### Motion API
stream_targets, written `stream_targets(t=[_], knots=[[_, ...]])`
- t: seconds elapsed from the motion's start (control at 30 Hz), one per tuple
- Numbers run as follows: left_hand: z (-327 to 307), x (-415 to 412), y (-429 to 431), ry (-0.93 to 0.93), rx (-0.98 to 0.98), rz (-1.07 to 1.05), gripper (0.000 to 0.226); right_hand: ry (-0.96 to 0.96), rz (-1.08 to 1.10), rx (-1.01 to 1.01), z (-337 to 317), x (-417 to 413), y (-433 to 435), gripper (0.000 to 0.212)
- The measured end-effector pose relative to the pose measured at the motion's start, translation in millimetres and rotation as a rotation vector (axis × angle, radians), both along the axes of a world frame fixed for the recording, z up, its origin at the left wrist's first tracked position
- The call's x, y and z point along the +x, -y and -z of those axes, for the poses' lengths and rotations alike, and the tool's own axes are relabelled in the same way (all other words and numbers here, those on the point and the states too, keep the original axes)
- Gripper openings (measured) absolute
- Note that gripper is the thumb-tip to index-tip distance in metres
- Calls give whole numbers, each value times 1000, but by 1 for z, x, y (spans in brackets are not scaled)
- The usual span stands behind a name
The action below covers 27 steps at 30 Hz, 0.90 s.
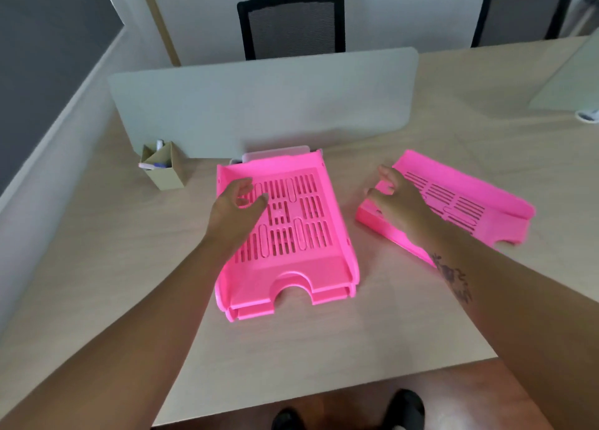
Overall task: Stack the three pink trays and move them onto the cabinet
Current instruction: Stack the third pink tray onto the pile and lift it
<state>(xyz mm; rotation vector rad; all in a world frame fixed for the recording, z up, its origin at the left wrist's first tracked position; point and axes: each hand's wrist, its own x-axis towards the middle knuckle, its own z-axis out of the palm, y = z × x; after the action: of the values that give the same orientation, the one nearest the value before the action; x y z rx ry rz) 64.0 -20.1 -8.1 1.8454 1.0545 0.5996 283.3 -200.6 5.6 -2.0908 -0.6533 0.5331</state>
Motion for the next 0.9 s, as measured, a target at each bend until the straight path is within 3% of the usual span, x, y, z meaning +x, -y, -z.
stream_targets(t=[0.17,0.47,0.7,0.8,0.9], knots=[[-5,76,41,-27,82,126,55,48,29,-43,-6,71,39,63],[2,225,139,-96,116,148,56,70,-18,-126,0,223,117,62],[30,276,203,-198,52,162,58,133,-103,-249,27,303,158,64],[60,276,216,-257,23,68,59,152,-127,-337,51,316,162,63],[82,274,233,-295,-71,-119,80,159,-157,-390,75,319,163,62]])
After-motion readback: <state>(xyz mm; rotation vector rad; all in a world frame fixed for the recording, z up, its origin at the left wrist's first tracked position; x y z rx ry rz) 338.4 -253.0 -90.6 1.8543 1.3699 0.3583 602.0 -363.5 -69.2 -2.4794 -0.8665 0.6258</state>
